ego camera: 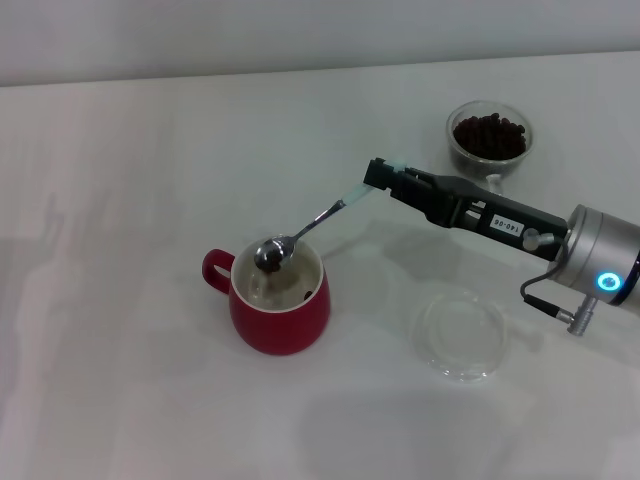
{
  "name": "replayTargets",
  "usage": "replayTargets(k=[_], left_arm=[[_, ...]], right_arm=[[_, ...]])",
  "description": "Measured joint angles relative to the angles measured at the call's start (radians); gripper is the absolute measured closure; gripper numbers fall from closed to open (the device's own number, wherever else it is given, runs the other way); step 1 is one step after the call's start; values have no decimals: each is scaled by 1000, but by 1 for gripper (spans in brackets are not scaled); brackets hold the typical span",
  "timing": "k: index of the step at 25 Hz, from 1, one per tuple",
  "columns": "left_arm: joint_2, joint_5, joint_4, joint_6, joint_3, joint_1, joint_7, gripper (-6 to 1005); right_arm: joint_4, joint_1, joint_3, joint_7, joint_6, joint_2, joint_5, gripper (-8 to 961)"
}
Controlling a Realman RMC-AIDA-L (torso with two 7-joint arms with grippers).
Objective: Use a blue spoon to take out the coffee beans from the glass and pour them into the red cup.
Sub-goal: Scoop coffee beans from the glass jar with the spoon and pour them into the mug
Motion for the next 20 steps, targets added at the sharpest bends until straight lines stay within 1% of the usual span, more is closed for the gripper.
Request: replayTargets(k=[3,15,20], left_arm=[[0,0,0,0,0,-1,0,199],[0,0,0,0,0,-1,0,199],[0,0,0,0,-1,0,0,200]], right_arm=[[0,-5,0,-62,-21,0,0,710],[0,-8,-9,-206,-34,0,6,706],[26,-13,-8,-228,-83,-1,71,704]])
